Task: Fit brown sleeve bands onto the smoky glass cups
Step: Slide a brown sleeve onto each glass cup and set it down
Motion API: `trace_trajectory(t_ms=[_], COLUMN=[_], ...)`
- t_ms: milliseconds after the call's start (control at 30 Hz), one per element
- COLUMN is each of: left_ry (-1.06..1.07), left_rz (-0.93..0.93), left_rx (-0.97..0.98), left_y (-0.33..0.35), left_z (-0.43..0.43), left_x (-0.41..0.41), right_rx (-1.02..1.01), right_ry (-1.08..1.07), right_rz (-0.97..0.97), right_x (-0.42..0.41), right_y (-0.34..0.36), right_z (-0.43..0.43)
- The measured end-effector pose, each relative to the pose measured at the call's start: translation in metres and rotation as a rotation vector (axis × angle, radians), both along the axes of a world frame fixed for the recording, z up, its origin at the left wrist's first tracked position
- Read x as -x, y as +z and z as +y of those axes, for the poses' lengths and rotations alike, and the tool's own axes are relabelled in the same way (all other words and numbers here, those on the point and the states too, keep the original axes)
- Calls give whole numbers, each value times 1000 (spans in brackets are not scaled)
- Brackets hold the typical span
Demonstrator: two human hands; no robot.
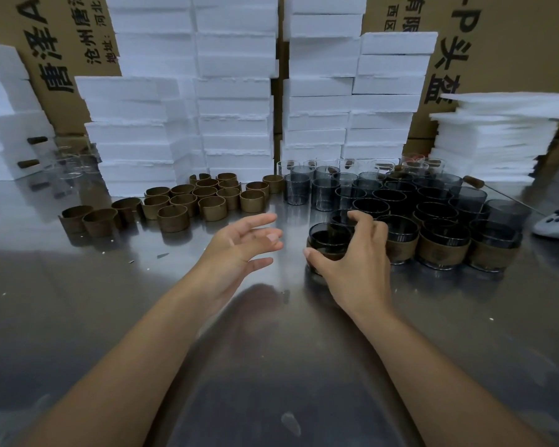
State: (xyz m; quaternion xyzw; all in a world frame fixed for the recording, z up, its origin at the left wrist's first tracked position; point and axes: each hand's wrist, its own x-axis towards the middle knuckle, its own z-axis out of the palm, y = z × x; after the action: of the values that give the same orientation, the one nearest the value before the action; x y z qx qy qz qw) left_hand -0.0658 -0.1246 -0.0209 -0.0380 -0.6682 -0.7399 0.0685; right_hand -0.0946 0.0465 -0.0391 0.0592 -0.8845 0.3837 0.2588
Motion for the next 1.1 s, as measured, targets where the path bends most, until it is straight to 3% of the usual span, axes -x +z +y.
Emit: trace_trajectory(t_ms=[133, 367, 633, 900, 1100], left_ry=[8, 19, 18, 18, 22], left_rz=[3, -24, -24, -38, -36], left_rx=[-9, -1, -9, -10, 5], left_y=[1, 2, -2, -8, -9], left_z=[1, 3, 3, 2, 2], left_x=[0, 0, 6, 11, 11], right_rx=[13, -155, -219, -248, -332], right_ry=[4, -19, 65, 43, -110], right_rz=[16, 0, -109, 42, -154], right_x=[4, 18, 44, 57, 89], right_y=[-2, -2, 5, 37, 66], right_z=[-3, -11, -15, 5, 67])
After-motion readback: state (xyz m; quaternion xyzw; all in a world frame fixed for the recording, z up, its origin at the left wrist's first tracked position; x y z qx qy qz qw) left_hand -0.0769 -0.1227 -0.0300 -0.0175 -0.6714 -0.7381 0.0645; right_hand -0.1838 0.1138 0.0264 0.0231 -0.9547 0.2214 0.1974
